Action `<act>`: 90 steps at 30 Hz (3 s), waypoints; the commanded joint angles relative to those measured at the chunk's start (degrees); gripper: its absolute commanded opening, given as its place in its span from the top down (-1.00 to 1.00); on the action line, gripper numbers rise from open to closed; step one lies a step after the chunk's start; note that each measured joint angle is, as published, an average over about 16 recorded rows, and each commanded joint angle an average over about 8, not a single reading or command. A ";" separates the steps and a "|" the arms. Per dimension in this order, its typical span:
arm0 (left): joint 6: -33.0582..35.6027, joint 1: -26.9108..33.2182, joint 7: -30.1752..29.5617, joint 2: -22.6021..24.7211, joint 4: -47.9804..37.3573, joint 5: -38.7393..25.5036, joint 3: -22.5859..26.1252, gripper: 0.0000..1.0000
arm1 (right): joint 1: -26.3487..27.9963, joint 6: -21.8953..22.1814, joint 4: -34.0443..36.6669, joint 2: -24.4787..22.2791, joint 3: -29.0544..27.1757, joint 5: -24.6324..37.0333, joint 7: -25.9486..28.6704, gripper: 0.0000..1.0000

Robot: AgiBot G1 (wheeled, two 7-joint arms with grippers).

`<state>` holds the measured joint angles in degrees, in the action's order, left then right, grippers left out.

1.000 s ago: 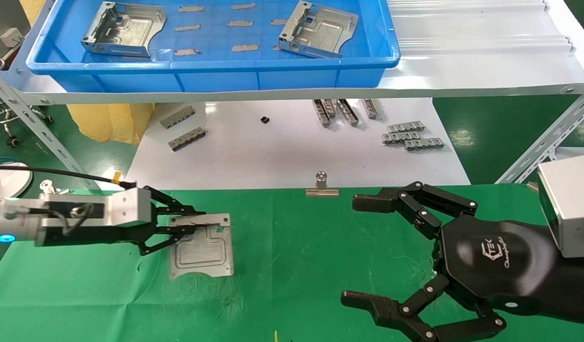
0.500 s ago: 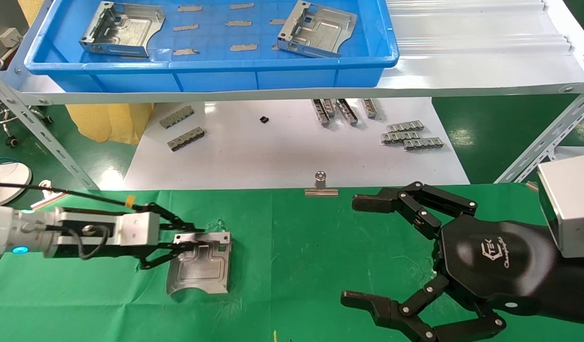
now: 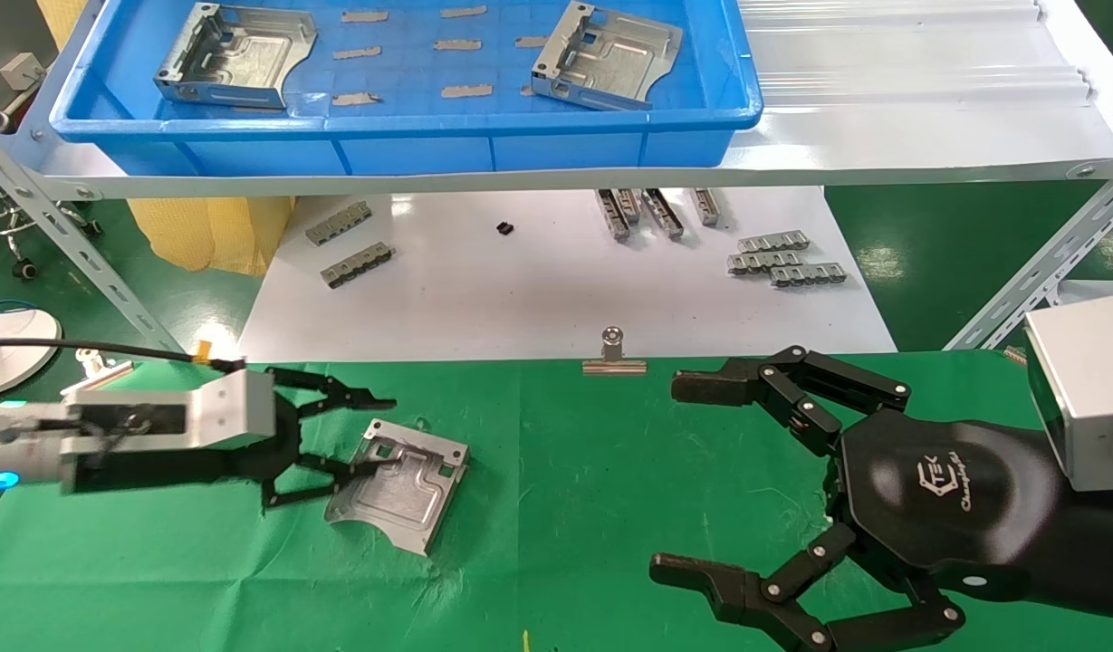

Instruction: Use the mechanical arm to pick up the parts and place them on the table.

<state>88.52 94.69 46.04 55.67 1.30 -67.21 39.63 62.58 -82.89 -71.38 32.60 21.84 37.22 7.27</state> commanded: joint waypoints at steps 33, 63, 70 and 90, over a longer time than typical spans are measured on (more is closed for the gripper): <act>2.67 -11.12 -22.74 -6.95 15.74 13.69 -9.62 -1.00 | -0.01 0.01 0.02 -0.01 0.00 -0.01 0.00 -1.00; -0.69 -24.56 -43.54 -15.32 50.28 20.81 -18.17 -1.00 | -0.01 0.01 0.02 -0.01 0.00 -0.01 -0.01 -1.00; -1.47 -27.69 -48.38 -17.27 58.31 22.47 -20.16 -1.00 | -0.01 0.01 0.02 -0.01 0.00 -0.01 -0.01 -1.00; -2.99 -33.83 -57.28 -21.09 73.98 25.80 -24.06 -1.00 | -0.03 0.04 0.04 -0.02 -0.01 -0.03 -0.01 -1.00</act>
<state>85.58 61.06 -11.09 34.70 74.79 -41.52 15.70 62.55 -82.85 -71.34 32.58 21.84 37.20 7.26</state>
